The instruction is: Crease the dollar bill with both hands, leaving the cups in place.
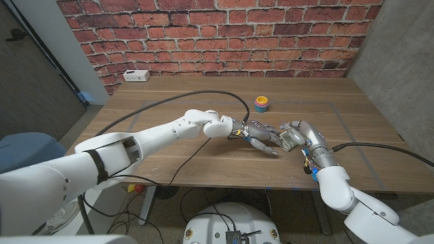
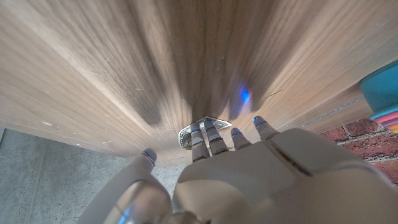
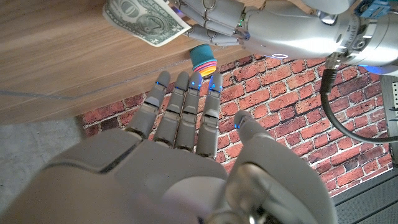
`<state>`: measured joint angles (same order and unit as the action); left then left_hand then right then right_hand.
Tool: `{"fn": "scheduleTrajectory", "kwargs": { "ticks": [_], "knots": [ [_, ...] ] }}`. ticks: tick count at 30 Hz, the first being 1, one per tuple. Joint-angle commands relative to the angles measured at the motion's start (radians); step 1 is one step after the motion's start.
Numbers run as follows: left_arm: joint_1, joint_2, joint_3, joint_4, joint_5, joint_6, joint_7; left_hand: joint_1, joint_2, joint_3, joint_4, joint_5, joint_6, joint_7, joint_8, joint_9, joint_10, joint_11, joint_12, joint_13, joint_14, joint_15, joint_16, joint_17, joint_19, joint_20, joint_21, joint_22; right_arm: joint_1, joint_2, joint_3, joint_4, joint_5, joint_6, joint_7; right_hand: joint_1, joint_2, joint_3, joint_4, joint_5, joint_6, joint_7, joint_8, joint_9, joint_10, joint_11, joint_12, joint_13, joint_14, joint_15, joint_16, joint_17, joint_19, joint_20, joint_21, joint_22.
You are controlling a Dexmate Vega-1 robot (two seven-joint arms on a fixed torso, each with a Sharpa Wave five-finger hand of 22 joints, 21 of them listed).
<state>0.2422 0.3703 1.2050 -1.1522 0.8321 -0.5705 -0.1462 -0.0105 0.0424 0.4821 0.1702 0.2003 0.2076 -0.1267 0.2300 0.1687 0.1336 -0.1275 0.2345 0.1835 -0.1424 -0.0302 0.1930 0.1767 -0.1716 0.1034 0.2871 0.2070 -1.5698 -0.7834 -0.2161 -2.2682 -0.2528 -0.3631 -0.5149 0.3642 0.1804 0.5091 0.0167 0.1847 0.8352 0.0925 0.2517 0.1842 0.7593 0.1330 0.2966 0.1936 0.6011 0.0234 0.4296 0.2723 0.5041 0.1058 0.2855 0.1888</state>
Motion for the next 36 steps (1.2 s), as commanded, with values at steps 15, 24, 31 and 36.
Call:
{"fn": "scheduleTrajectory", "kwargs": {
  "ticks": [15, 24, 31, 36],
  "knots": [
    [0.02, 0.025, -0.012, -0.064, 0.007, 0.021, -0.03, 0.011, 0.014, -0.007, 0.0, 0.006, 0.051, 0.018, -0.013, 0.007, 0.005, -0.006, -0.011, 0.002, -0.005, -0.006, -0.003, 0.001, -0.136, -0.001, -0.004, 0.005, 0.031, -0.043, -0.06, -0.054, 0.018, -0.235, 0.05, -0.037, -0.012, 0.019, 0.035, -0.002, 0.076, 0.006, -0.004, 0.007, 0.094, 0.0, 0.014, 0.0, 0.159, 0.017, 0.006, -0.037, 0.185, -0.036, 0.08, 0.007],
    [0.027, 0.031, -0.016, -0.079, 0.015, 0.023, -0.033, 0.012, 0.017, -0.009, -0.001, 0.006, 0.054, 0.018, -0.017, 0.007, 0.007, -0.005, -0.013, 0.002, -0.005, -0.006, -0.004, 0.0, -0.135, -0.002, -0.004, 0.005, 0.048, -0.06, -0.065, -0.038, 0.081, -0.242, 0.061, -0.052, -0.019, 0.019, 0.045, -0.006, 0.054, 0.007, -0.023, 0.007, 0.067, 0.002, -0.007, 0.0, 0.127, 0.026, -0.025, -0.05, 0.161, -0.034, 0.071, 0.006],
    [0.031, 0.035, -0.02, -0.087, 0.02, 0.024, -0.034, 0.013, 0.019, -0.011, -0.002, 0.005, 0.058, 0.017, -0.019, 0.008, 0.01, -0.007, -0.013, 0.002, -0.004, -0.007, -0.004, 0.0, -0.135, -0.002, -0.004, 0.004, 0.061, -0.074, -0.075, -0.023, 0.102, -0.222, 0.044, -0.051, -0.021, 0.029, 0.032, -0.007, -0.012, -0.001, -0.058, 0.008, -0.014, -0.008, -0.058, 0.001, -0.024, 0.009, -0.117, -0.065, 0.052, -0.025, 0.023, -0.001],
    [0.034, 0.041, -0.024, -0.094, 0.024, 0.024, -0.031, 0.014, 0.02, -0.012, -0.003, 0.005, 0.06, 0.017, -0.022, 0.008, 0.013, -0.009, -0.014, 0.002, -0.004, -0.008, -0.004, 0.0, -0.134, -0.003, -0.004, 0.004, 0.075, -0.08, -0.087, -0.011, 0.112, -0.216, 0.036, -0.042, -0.014, 0.025, 0.014, -0.007, -0.061, -0.02, -0.068, 0.009, -0.079, -0.03, -0.09, 0.003, -0.127, -0.015, -0.164, -0.057, -0.024, -0.03, -0.016, -0.004]
  ]
}}
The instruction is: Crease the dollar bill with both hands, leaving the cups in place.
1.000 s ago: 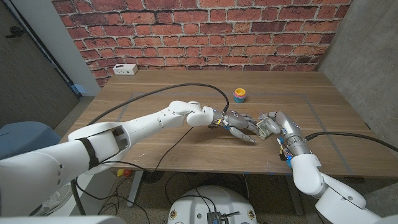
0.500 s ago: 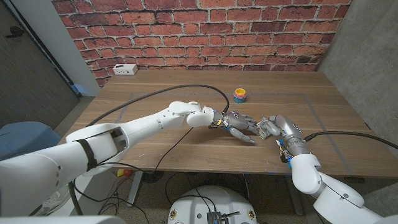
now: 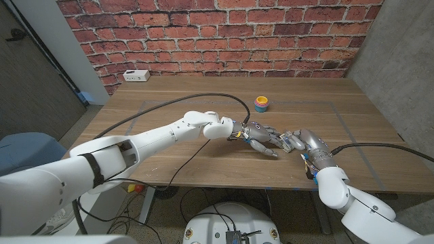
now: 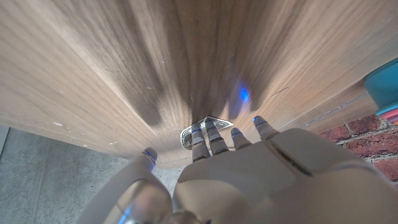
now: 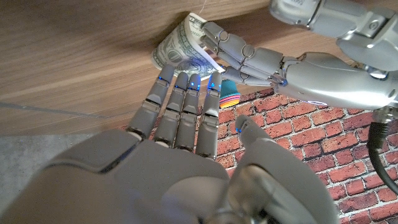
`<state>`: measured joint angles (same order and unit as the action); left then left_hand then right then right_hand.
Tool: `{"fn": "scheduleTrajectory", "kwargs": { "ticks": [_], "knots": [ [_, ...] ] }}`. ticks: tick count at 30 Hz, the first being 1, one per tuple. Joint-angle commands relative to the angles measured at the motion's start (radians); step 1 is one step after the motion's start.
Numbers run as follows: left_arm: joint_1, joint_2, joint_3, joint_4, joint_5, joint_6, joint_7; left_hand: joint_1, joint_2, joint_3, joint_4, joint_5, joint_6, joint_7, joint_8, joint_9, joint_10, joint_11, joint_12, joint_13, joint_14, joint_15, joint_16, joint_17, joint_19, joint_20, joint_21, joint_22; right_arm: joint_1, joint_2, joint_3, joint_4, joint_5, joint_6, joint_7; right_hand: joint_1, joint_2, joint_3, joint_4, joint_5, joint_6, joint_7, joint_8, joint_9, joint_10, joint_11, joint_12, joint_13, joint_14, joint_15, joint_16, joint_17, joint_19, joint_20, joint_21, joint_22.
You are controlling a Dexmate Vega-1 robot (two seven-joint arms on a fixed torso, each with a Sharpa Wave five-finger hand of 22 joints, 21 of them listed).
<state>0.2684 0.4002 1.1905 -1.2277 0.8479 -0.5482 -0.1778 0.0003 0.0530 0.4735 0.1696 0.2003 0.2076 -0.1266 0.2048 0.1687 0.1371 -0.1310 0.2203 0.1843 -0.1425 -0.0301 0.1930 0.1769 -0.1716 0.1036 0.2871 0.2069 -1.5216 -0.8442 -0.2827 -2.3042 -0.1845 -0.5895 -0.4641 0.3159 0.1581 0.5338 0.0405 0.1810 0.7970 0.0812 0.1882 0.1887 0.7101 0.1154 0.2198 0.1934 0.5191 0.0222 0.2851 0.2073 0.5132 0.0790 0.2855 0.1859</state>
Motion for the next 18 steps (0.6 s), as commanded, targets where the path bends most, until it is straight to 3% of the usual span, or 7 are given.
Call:
{"fn": "scheduleTrajectory", "kwargs": {
  "ticks": [1, 5, 7, 12, 18],
  "knots": [
    [0.008, 0.012, -0.01, -0.018, 0.009, 0.001, 0.002, 0.003, 0.01, -0.004, -0.002, 0.005, 0.061, 0.016, 0.003, 0.008, 0.01, -0.004, 0.0, 0.001, -0.004, -0.008, -0.004, 0.0, -0.132, -0.003, -0.004, 0.005, 0.03, -0.02, -0.023, 0.029, 0.045, 0.015, -0.018, 0.007, 0.008, 0.0, -0.01, -0.003, -0.024, -0.009, -0.004, 0.004, -0.031, -0.011, -0.014, 0.003, -0.045, -0.014, -0.02, 0.008, -0.035, -0.003, -0.017, -0.001],
    [0.008, 0.014, -0.013, -0.016, 0.009, -0.001, 0.005, 0.004, 0.011, -0.004, -0.003, 0.005, 0.063, 0.016, 0.002, 0.008, 0.01, -0.004, -0.001, 0.001, -0.004, -0.009, -0.004, -0.001, -0.131, -0.003, -0.003, 0.005, 0.046, -0.024, -0.031, 0.037, 0.063, 0.009, -0.009, 0.009, 0.011, -0.002, -0.014, -0.003, -0.029, -0.01, -0.003, 0.004, -0.024, -0.003, -0.011, 0.004, -0.027, -0.007, -0.013, 0.01, -0.019, -0.003, -0.012, -0.001],
    [0.008, 0.015, -0.014, -0.013, 0.008, -0.002, 0.006, 0.005, 0.011, -0.004, -0.004, 0.004, 0.066, 0.016, 0.002, 0.008, 0.011, -0.003, -0.001, 0.001, -0.004, -0.009, -0.004, -0.001, -0.132, -0.002, -0.004, 0.004, 0.054, -0.025, -0.034, 0.041, 0.073, 0.007, -0.007, 0.009, 0.013, -0.003, -0.015, -0.003, -0.033, -0.004, -0.002, 0.004, -0.018, 0.005, -0.009, 0.004, -0.002, 0.014, -0.003, 0.013, -0.006, -0.001, -0.009, -0.001],
    [0.007, 0.013, -0.015, -0.006, 0.01, -0.006, 0.013, 0.006, 0.013, -0.005, -0.005, 0.004, 0.067, 0.014, 0.001, 0.008, 0.011, -0.004, -0.002, 0.001, -0.004, -0.01, -0.005, -0.001, -0.13, -0.003, -0.003, 0.004, 0.071, -0.03, -0.034, 0.057, 0.115, 0.022, 0.012, 0.004, 0.013, 0.0, -0.01, -0.001, -0.036, 0.004, 0.003, 0.004, 0.023, 0.021, 0.004, 0.004, 0.098, 0.048, 0.024, 0.009, 0.076, -0.009, 0.018, -0.001],
    [0.006, 0.013, -0.015, -0.004, 0.016, -0.005, 0.018, 0.008, 0.014, -0.005, -0.006, 0.004, 0.066, 0.013, -0.001, 0.008, 0.011, -0.004, -0.004, 0.001, -0.004, -0.01, -0.005, -0.001, -0.131, -0.003, -0.004, 0.004, 0.089, -0.043, -0.044, 0.055, 0.14, -0.001, 0.022, 0.002, 0.011, 0.006, -0.007, -0.001, -0.045, 0.004, 0.001, 0.004, 0.04, 0.019, 0.008, 0.003, 0.121, 0.036, 0.023, 0.003, 0.091, -0.011, 0.022, -0.001]
  ]
}}
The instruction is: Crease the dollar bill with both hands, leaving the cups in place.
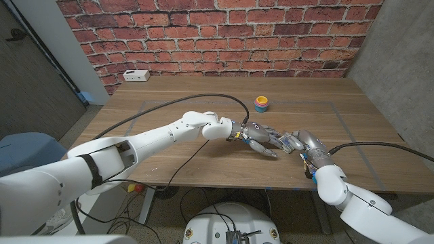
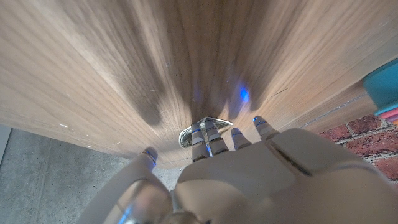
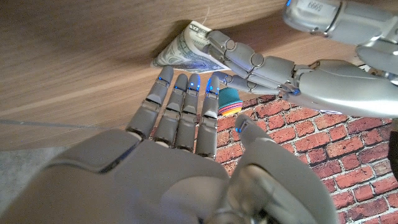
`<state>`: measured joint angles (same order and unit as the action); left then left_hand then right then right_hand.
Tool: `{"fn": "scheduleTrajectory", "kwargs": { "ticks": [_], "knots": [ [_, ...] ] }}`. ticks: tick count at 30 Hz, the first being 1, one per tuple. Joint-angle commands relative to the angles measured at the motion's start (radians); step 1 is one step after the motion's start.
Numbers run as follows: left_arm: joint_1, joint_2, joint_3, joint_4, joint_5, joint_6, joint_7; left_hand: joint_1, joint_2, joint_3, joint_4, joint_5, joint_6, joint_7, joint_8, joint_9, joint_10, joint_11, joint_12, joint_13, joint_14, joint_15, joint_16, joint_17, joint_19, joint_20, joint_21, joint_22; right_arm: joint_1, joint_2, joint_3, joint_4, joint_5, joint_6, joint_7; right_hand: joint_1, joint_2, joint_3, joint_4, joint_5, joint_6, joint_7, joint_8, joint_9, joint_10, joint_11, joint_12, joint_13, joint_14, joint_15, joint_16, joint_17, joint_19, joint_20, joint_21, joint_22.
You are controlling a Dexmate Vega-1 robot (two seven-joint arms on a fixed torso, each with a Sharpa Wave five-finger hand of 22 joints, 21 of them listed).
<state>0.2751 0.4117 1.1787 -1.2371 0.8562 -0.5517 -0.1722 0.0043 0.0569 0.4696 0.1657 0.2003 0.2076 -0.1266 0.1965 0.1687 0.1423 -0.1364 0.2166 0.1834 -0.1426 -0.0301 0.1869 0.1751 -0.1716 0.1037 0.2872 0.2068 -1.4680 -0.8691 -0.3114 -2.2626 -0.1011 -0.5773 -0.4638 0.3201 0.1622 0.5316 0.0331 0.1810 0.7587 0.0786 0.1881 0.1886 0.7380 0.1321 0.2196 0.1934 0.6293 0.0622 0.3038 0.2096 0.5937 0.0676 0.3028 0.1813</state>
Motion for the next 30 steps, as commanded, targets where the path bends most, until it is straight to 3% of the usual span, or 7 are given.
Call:
{"fn": "scheduleTrajectory", "kwargs": {
  "ticks": [1, 8, 12, 18, 26, 30],
  "knots": [
    [-0.001, 0.003, -0.003, 0.004, 0.01, 0.0, 0.016, 0.004, 0.01, -0.001, -0.003, 0.004, 0.066, 0.013, 0.006, 0.008, 0.005, 0.002, 0.0, 0.002, -0.004, -0.01, 0.001, 0.0, -0.13, -0.002, -0.003, 0.004, 0.04, -0.022, -0.018, 0.013, 0.059, -0.021, 0.024, -0.003, 0.006, 0.008, 0.001, -0.001, -0.01, 0.006, 0.0, 0.004, 0.011, 0.003, 0.007, 0.003, 0.007, -0.004, 0.002, 0.0, 0.01, 0.0, 0.004, 0.004],
    [0.006, 0.025, -0.019, -0.036, 0.018, 0.01, 0.031, 0.012, 0.013, 0.001, -0.009, 0.004, 0.074, 0.009, 0.006, 0.008, 0.008, 0.004, -0.001, 0.002, 0.011, -0.016, 0.005, -0.001, -0.122, -0.002, -0.001, 0.004, 0.072, -0.045, -0.037, 0.003, 0.086, -0.077, 0.045, -0.01, 0.002, 0.007, 0.006, -0.003, -0.018, 0.008, -0.001, 0.004, 0.028, -0.001, 0.011, 0.003, 0.025, -0.005, 0.003, -0.002, 0.013, 0.002, 0.004, 0.003],
    [0.018, 0.048, -0.034, -0.077, 0.029, 0.026, 0.036, 0.018, 0.015, 0.003, -0.015, 0.003, 0.077, 0.012, 0.004, 0.008, 0.003, 0.025, -0.004, 0.002, 0.022, -0.015, 0.006, -0.002, -0.119, -0.001, -0.001, 0.003, 0.099, -0.056, -0.053, -0.002, 0.103, -0.118, 0.06, -0.016, -0.001, 0.004, 0.01, -0.004, -0.028, 0.009, -0.004, 0.004, 0.026, -0.001, 0.008, 0.003, 0.025, -0.006, 0.0, -0.003, 0.012, 0.001, 0.002, 0.003],
    [0.049, 0.106, -0.07, -0.159, 0.045, 0.042, 0.052, 0.045, 0.019, 0.014, -0.042, -0.001, 0.137, 0.03, 0.014, 0.01, 0.078, 0.048, 0.019, 0.004, 0.112, -0.004, 0.02, -0.003, -0.078, 0.011, 0.009, -0.002, 0.137, -0.074, -0.085, -0.007, 0.117, -0.164, 0.073, -0.033, -0.008, -0.005, 0.022, -0.009, -0.049, 0.008, -0.006, 0.003, 0.006, -0.003, -0.003, 0.002, 0.0, -0.011, -0.017, -0.003, 0.003, 0.007, -0.004, 0.004],
    [0.108, 0.196, -0.138, -0.296, 0.087, 0.059, 0.096, 0.083, 0.026, 0.036, -0.079, -0.007, 0.231, 0.053, 0.032, 0.013, 0.167, 0.049, 0.04, 0.007, 0.186, -0.008, 0.022, -0.003, -0.02, 0.018, 0.023, -0.007, 0.169, -0.087, -0.117, -0.013, 0.13, -0.193, 0.068, -0.044, -0.009, -0.011, 0.03, -0.009, -0.05, 0.008, -0.003, 0.003, 0.002, -0.004, -0.006, 0.003, -0.006, -0.014, -0.023, -0.002, -0.008, 0.013, -0.01, 0.004],
    [0.131, 0.22, -0.166, -0.327, 0.097, 0.042, 0.132, 0.104, 0.027, 0.048, -0.103, -0.011, 0.282, 0.074, 0.039, 0.015, 0.216, 0.059, 0.051, 0.009, 0.239, -0.018, 0.027, -0.002, 0.01, 0.018, 0.03, -0.008, 0.185, -0.092, -0.135, -0.013, 0.132, -0.199, 0.066, -0.049, -0.009, -0.013, 0.034, -0.009, -0.047, 0.006, -0.001, 0.003, 0.004, -0.006, -0.006, 0.003, 0.001, -0.015, -0.023, -0.002, -0.009, 0.013, -0.012, 0.003]
  ]
}}
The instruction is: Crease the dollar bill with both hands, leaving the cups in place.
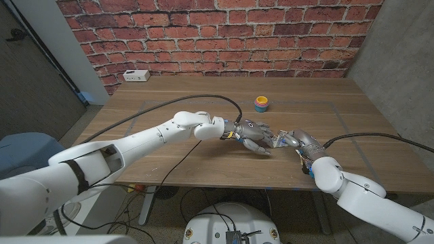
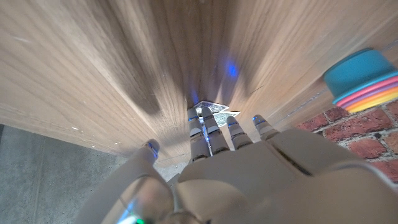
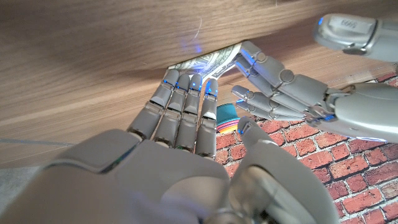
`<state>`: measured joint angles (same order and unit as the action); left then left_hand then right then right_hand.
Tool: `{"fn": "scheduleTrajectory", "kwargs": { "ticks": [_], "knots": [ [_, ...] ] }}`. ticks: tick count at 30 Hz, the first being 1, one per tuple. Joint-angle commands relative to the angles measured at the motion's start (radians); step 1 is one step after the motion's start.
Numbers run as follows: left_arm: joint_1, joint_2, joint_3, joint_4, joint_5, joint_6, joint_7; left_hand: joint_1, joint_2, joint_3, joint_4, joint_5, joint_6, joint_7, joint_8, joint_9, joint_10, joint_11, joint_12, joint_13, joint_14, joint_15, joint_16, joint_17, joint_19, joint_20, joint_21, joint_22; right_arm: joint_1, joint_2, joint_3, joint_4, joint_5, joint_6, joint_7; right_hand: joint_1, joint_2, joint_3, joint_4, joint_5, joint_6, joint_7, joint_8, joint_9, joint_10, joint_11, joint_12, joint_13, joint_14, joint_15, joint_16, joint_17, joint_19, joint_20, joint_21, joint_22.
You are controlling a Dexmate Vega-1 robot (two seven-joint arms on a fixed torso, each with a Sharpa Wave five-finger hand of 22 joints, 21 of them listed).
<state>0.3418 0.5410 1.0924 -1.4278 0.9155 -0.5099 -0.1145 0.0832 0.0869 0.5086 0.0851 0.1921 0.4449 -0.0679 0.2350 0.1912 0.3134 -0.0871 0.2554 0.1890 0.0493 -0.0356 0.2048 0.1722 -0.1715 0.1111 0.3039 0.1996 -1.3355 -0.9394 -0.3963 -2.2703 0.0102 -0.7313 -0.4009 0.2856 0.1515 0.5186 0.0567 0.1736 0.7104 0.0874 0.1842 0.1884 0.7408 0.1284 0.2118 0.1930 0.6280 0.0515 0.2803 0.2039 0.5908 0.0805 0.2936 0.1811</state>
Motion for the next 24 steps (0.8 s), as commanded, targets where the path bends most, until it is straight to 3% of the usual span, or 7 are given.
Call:
{"fn": "scheduleTrajectory", "kwargs": {
  "ticks": [1, 4, 7, 9, 11, 18, 24],
  "knots": [
    [0.069, 0.095, -0.086, -0.14, 0.042, -0.006, 0.091, 0.031, -0.002, 0.014, -0.029, -0.004, 0.071, 0.029, 0.006, -0.007, 0.059, 0.008, 0.014, 0.005, 0.062, -0.012, 0.009, 0.001, 0.017, 0.01, 0.014, -0.001, 0.056, -0.021, -0.054, -0.006, 0.022, -0.049, 0.002, -0.016, 0.002, 0.0, 0.012, -0.002, 0.002, -0.003, 0.004, 0.003, 0.002, -0.002, 0.002, 0.003, 0.001, -0.006, 0.0, 0.004, -0.006, 0.001, -0.003, 0.004],
    [0.083, 0.103, -0.103, -0.143, 0.049, -0.028, 0.136, 0.043, 0.001, 0.025, -0.044, -0.007, 0.105, 0.038, 0.007, -0.005, 0.102, 0.011, 0.023, 0.007, 0.114, -0.024, 0.015, 0.003, 0.055, 0.011, 0.025, -0.001, 0.063, -0.024, -0.062, -0.008, 0.026, -0.053, -0.002, -0.018, 0.002, -0.001, 0.014, -0.002, 0.004, -0.005, 0.005, 0.003, 0.005, -0.003, 0.002, 0.003, 0.0, -0.007, -0.002, 0.004, -0.008, 0.002, -0.004, 0.004],
    [0.09, 0.102, -0.114, -0.141, 0.045, -0.039, 0.137, 0.051, 0.004, 0.033, -0.055, -0.009, 0.089, 0.026, -0.007, -0.004, 0.104, 0.011, 0.018, 0.009, 0.147, -0.028, 0.017, 0.003, 0.091, 0.012, 0.036, -0.001, 0.067, -0.026, -0.068, -0.009, 0.031, -0.055, -0.005, -0.021, 0.003, -0.001, 0.016, -0.002, 0.01, -0.006, 0.008, 0.003, 0.006, -0.002, 0.002, 0.003, -0.001, -0.008, -0.003, 0.004, -0.011, 0.003, -0.006, 0.004],
    [0.094, 0.1, -0.119, -0.144, 0.047, -0.035, 0.127, 0.058, 0.005, 0.04, -0.065, -0.011, 0.052, 0.011, -0.027, -0.004, 0.086, 0.01, 0.006, 0.009, 0.151, -0.029, 0.01, 0.004, 0.102, 0.013, 0.038, -0.001, 0.069, -0.029, -0.07, -0.008, 0.034, -0.051, -0.007, -0.02, 0.004, -0.001, 0.016, -0.001, 0.012, -0.006, 0.009, 0.003, 0.008, -0.001, 0.003, 0.003, -0.002, -0.008, -0.004, 0.005, -0.013, 0.004, -0.007, 0.004],
    [0.096, 0.093, -0.121, -0.143, 0.052, -0.024, 0.11, 0.064, 0.003, 0.049, -0.079, -0.014, -0.041, -0.036, -0.059, -0.005, 0.035, -0.01, -0.023, 0.01, 0.142, -0.025, -0.006, 0.006, 0.115, 0.016, 0.041, 0.001, 0.069, -0.032, -0.072, -0.007, 0.037, -0.045, -0.009, -0.02, 0.005, -0.001, 0.015, -0.001, 0.013, -0.006, 0.009, 0.003, 0.009, 0.0, 0.003, 0.003, -0.003, -0.008, -0.004, 0.005, -0.014, 0.004, -0.007, 0.004],
    [0.062, 0.036, -0.1, -0.07, 0.063, -0.025, 0.088, 0.05, -0.006, 0.046, -0.082, -0.017, -0.097, -0.046, -0.058, -0.008, -0.035, -0.035, -0.053, 0.008, 0.063, -0.022, -0.028, 0.01, 0.064, 0.009, 0.018, 0.004, 0.066, -0.046, -0.074, -0.013, 0.039, -0.027, -0.02, -0.019, 0.006, -0.002, 0.012, -0.001, 0.023, -0.008, 0.013, 0.002, 0.02, -0.005, 0.006, 0.003, 0.001, -0.013, -0.003, 0.008, -0.014, 0.005, -0.009, 0.003],
    [0.018, -0.026, -0.067, 0.031, 0.007, -0.057, 0.044, 0.05, 0.005, 0.054, -0.084, -0.016, -0.119, -0.049, -0.059, -0.009, -0.062, -0.027, -0.06, 0.008, 0.025, -0.013, -0.032, 0.01, 0.03, 0.01, 0.004, 0.006, 0.058, -0.054, -0.068, -0.016, 0.047, -0.019, -0.027, -0.018, 0.006, -0.002, 0.011, -0.001, 0.024, -0.007, 0.014, 0.002, 0.023, -0.003, 0.007, 0.003, 0.002, -0.015, -0.004, 0.008, -0.013, 0.005, -0.01, 0.003]
  ]
}}
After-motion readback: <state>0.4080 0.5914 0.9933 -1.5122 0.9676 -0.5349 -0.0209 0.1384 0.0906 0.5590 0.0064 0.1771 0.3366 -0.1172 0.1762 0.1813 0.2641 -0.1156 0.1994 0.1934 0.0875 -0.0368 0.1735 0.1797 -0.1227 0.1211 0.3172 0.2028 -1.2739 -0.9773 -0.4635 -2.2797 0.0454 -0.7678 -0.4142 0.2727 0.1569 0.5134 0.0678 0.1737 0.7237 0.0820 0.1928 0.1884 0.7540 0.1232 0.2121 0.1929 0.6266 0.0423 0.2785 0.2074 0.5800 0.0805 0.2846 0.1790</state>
